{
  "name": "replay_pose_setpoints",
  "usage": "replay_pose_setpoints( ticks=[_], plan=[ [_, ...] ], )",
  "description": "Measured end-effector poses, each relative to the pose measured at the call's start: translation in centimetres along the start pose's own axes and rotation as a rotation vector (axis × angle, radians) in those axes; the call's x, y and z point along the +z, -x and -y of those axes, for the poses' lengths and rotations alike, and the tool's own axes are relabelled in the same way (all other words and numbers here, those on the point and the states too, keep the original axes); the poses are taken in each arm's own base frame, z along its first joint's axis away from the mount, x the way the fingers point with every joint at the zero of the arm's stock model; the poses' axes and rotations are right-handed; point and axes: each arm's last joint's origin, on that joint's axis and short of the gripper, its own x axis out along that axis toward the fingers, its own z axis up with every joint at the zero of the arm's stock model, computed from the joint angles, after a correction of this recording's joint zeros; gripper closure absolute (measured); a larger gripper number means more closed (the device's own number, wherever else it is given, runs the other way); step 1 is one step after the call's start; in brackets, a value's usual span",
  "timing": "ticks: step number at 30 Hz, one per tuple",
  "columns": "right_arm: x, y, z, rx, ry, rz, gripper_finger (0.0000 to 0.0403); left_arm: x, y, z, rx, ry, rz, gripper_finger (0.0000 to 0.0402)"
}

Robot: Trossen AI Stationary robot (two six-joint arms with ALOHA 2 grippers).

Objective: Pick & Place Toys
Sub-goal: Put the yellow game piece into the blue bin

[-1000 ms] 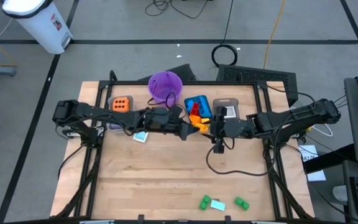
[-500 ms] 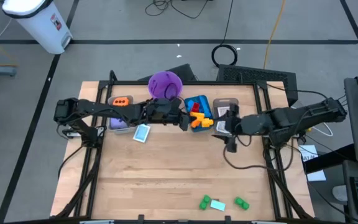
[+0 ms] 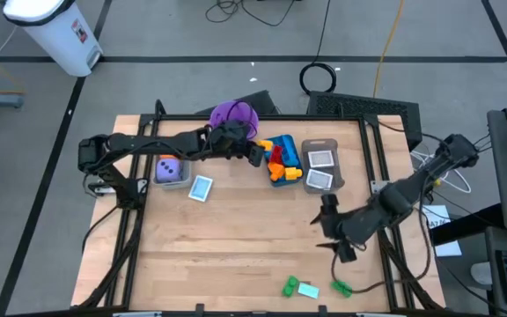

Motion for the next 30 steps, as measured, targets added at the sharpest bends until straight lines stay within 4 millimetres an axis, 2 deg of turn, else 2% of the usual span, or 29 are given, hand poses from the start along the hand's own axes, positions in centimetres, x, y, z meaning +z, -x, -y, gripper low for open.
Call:
replay_pose_setpoints(
  ticks=[5,11,16,19,24,26,30],
  plan=[
    [-0.5,-1.7,-1.3,0.012,-0.056,-0.074,0.0113,-0.1,-1.2,-0.2,0.053,-0.086,-0.046,0.0293],
    [-0.8,-2.2,-1.6,0.059,-0.142,-0.121,0.0116,0.7,-4.3,1.8,0.146,-0.296,-0.204,0.0293],
    [-1.1,-1.9,-2.3,0.072,-0.165,-0.136,0.0126,1.8,-6.2,3.1,0.235,-0.441,-0.263,0.0293],
    [-1.8,-1.8,-3.0,0.079,-0.173,-0.164,0.0133,2.4,-6.5,3.6,0.299,-0.49,-0.262,0.0293],
    [-3.6,-2.2,-4.2,0.098,-0.186,-0.205,0.0142,3.3,-5.9,4.1,0.316,-0.598,-0.252,0.0293],
    [-4.2,-2.5,-4.7,0.114,-0.183,-0.205,0.0144,3.1,-5.8,3.8,0.337,-0.61,-0.284,0.0293],
    [-5.0,-3.3,-5.6,0.202,-0.181,-0.175,0.0145,2.0,-7.2,3.0,0.34,-0.608,-0.351,0.0293]
  ],
)
